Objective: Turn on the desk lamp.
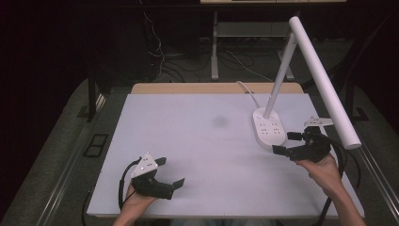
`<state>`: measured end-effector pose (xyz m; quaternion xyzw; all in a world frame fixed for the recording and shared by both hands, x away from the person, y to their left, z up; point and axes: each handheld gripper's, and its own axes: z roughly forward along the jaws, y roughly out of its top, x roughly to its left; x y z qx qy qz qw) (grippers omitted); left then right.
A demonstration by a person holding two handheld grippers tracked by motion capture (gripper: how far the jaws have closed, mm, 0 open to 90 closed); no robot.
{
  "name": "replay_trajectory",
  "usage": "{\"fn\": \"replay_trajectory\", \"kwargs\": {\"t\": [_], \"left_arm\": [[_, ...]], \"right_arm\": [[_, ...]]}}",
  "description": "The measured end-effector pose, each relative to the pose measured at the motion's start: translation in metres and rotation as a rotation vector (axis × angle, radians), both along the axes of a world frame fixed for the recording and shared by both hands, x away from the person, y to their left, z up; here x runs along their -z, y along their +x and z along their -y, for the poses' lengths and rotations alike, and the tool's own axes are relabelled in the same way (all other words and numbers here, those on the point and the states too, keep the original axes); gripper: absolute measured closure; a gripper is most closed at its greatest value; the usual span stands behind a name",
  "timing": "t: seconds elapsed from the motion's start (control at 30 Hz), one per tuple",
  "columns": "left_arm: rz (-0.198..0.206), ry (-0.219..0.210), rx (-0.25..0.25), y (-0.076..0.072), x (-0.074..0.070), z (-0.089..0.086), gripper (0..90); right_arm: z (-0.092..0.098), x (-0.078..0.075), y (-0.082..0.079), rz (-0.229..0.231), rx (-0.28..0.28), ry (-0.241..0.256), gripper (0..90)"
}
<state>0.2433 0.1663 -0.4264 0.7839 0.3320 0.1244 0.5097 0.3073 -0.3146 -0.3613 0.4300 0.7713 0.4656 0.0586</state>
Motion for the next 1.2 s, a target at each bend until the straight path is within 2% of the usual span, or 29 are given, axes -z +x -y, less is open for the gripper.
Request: {"fn": "replay_trajectory", "kwargs": {"t": [0.27,0.73,1.07,1.2], "left_arm": [[0.001,0.006,0.005,0.000,0.000,0.001,0.0],[0.002,0.008,0.011,0.000,0.000,0.001,0.0],[-0.003,0.011,0.020,0.001,0.001,0.003,0.0],[-0.001,0.010,0.018,0.001,0.001,0.002,0.0]], "right_arm": [[-0.001,-0.003,0.016,-0.001,-0.001,-0.003,0.3],[0.003,0.001,0.043,-0.023,0.005,-0.002,0.3],[0.010,0.001,0.062,-0.043,0.030,-0.004,0.4],[0.013,0.002,0.069,-0.039,0.054,-0.007,9.4]]}}
